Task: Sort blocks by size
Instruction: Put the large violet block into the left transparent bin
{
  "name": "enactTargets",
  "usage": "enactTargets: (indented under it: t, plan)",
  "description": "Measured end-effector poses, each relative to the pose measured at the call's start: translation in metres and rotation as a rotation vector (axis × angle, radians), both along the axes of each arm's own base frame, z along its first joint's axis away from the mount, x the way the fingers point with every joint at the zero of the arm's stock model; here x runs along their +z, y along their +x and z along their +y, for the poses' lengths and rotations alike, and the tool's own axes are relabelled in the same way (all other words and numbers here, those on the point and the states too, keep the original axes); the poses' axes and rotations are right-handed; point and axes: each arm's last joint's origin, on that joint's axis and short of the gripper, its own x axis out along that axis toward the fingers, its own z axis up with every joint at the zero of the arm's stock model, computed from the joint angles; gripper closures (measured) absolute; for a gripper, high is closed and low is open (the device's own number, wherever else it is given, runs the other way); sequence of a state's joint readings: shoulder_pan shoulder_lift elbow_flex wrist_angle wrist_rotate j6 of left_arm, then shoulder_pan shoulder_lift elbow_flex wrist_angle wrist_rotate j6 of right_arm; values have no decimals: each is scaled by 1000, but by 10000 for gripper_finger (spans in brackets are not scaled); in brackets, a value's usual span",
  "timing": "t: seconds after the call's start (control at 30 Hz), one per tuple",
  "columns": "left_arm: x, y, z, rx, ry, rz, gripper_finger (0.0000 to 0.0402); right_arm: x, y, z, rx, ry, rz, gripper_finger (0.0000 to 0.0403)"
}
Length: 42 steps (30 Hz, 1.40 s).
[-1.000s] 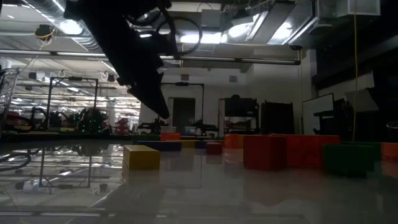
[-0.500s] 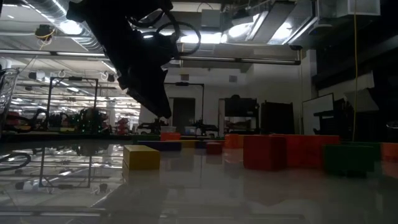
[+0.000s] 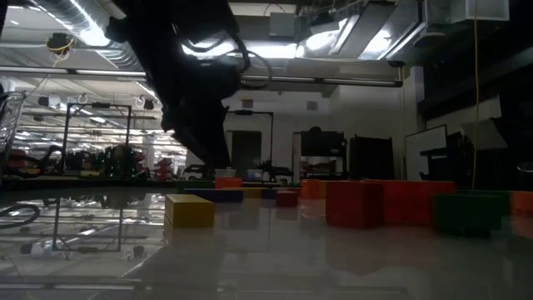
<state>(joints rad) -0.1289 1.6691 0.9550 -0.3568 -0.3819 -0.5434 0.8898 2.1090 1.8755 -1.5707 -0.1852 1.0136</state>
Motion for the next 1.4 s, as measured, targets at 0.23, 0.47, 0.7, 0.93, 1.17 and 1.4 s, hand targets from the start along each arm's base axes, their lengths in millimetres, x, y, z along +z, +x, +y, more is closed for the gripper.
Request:
enactTargets:
  t: [0.23, 0.47, 0.7, 0.93, 1.17, 1.4]
  plan:
    - [-23, 4, 1, -7, -25, 78, 199, 0, 0, 0, 44, 12, 2, 132]
    - [-36, 7, 4, -8, -45, 123, 203, 3, 2, 0, 112, 29, -16, 132]
    - [-35, 7, 4, -73, -74, 142, 306, 17, 15, -4, 231, -11, -166, 132]
    - [-18, 12, 1, -139, -155, 213, 320, 21, 43, -29, 378, -212, -340, 132]
    - [36, 15, -12, -238, -312, 184, 320, 21, 87, -56, 477, -203, -452, 132]
    - [93, -15, -36, -315, -466, 210, 318, 7, 121, -74, 620, -36, -521, 132]
